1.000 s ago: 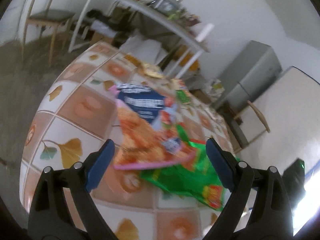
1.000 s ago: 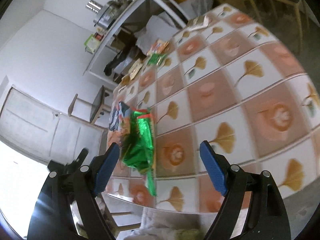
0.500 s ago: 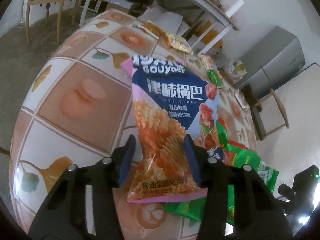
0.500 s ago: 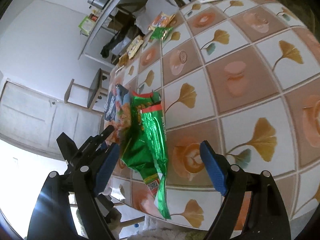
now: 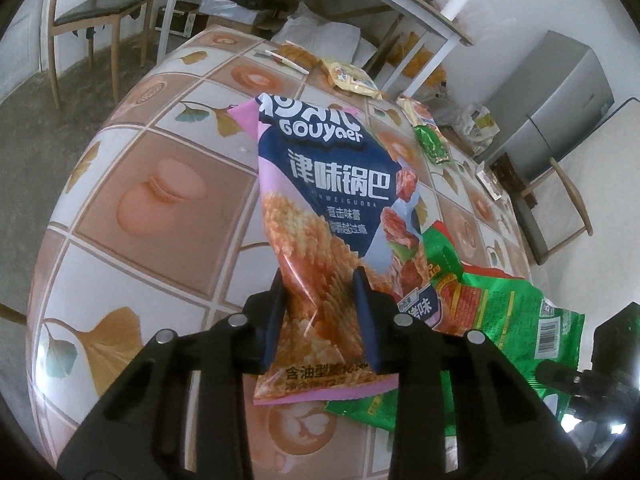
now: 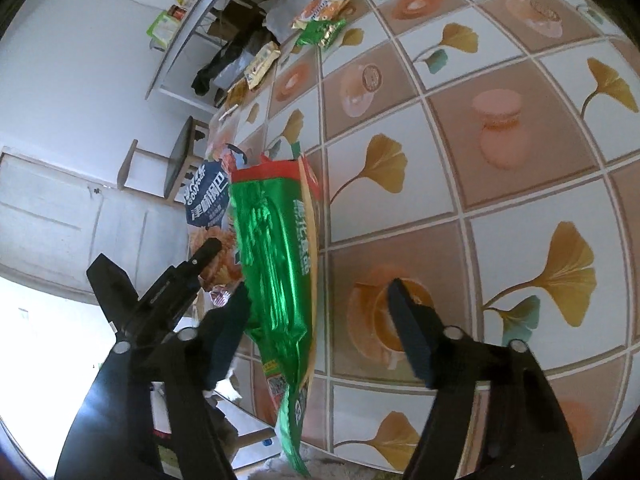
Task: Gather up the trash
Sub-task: 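Grasp the blue-pink Gouyaer chip bag with the left gripper and lift it, then grasp the green chip bag with the right gripper while the left holds its bag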
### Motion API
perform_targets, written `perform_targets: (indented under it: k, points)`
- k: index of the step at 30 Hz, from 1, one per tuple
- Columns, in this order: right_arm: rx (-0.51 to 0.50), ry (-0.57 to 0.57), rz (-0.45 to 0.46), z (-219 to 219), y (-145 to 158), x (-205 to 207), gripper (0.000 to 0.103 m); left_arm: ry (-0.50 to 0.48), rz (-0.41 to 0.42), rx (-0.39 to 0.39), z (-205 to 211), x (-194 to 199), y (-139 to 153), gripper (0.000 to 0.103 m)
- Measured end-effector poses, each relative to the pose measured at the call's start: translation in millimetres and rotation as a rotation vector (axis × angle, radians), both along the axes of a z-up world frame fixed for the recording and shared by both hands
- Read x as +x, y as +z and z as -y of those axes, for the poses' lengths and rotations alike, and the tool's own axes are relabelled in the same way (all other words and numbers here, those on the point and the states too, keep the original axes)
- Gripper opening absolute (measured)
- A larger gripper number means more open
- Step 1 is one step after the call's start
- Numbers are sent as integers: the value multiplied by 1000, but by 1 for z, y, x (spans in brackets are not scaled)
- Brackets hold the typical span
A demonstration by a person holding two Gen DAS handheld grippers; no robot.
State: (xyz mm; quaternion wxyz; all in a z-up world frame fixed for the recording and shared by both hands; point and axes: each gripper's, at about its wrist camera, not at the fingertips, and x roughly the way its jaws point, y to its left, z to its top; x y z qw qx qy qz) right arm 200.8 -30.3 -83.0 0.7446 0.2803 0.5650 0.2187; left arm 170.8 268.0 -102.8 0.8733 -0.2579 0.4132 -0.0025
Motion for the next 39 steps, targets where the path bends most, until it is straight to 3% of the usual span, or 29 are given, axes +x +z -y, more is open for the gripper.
perform_targets:
  k: [3,8,11,24,30,39]
  points:
    - [16,0,-17,-1,-5,0,54,-10,7,0,4,-2,1,29]
    - [18,-30,-36,9,-10,-3,26,-37,11,2,18,-5,0,28]
    - [10,-58,-46,23,-10,-8,16,-61,12,-3,29,-7,0,28]
    - [-16,-177,-52,86,-13,-51,17,-269,34,54,120,-22,1,28]
    - [-21,-199,-65,96,-21,-56,17,-285,63,129,138,-29,7,27]
    - [3,-239,-67,110,-27,-61,17,-285,84,159,144,-35,13,24]
